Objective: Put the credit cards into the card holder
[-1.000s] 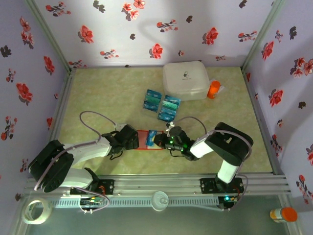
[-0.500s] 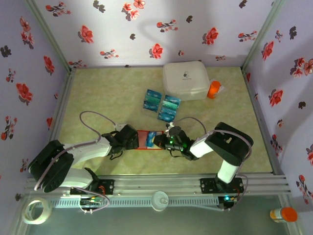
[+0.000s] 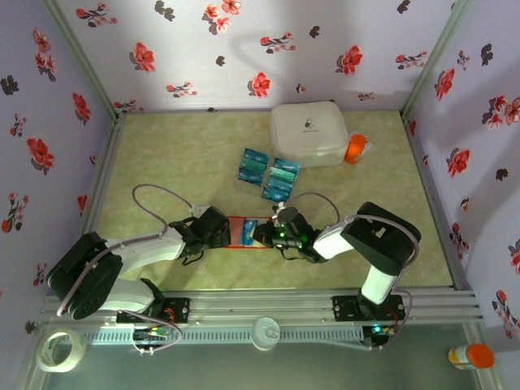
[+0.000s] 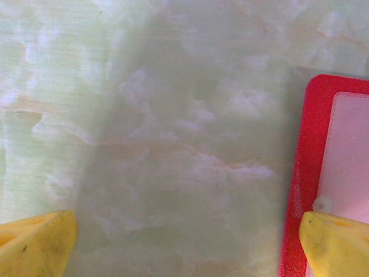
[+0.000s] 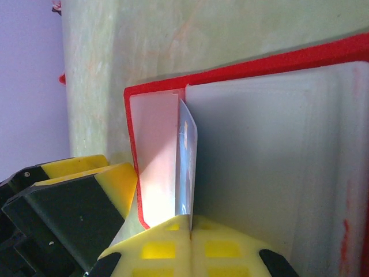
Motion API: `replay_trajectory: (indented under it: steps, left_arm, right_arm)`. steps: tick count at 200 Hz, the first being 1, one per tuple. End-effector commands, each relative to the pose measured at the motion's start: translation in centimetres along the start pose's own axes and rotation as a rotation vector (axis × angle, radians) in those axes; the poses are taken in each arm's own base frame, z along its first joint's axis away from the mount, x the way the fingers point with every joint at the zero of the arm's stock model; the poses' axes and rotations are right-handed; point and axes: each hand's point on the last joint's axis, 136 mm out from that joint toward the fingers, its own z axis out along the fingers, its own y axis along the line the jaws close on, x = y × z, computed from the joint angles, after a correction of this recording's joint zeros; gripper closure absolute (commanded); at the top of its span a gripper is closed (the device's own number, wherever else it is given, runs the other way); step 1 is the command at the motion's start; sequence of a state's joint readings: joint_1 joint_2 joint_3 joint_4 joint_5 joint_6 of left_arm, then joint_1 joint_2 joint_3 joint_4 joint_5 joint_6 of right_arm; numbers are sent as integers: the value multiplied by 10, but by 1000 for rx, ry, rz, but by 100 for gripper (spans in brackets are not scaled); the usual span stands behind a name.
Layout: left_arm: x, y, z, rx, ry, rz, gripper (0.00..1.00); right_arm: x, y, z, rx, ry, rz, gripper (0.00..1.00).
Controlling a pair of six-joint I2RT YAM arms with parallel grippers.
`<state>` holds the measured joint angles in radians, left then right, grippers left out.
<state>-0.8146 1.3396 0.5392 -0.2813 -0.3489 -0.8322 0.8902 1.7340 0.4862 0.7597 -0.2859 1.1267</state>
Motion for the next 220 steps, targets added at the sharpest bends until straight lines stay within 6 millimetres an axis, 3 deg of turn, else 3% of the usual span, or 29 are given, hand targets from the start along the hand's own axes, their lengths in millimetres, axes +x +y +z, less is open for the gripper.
replay_trajectory:
  steps: [1,50,99,126,146,164,193,220]
  left_arm:
    - [7,11,1,-53,13,21,0]
    - [8,12,2,-54,14,21,0]
    - [7,11,2,-51,12,20,0]
    - [7,11,2,-50,12,21,0]
    - [7,12,2,-49,9,18,0]
    - [7,12,2,-47,7,15,0]
    - [10,13,2,-49,11,17,0]
    - [10,14,3,-51,11,16,0]
  right_arm:
    - [18,-28,3,106,86,11,100]
    - [20,-36,7,132,146,40,100]
    - [8,-24,-8,140,172,-15,65]
    - [-4,-11,-26,195,181,-114,58]
    - [-14,-2,-37,247,179,-187,58]
    - [-21,6,-39,271,182,-231,66]
    - [-26,9,-33,296,188,-258,83]
    - [-27,7,-21,312,200,-268,86]
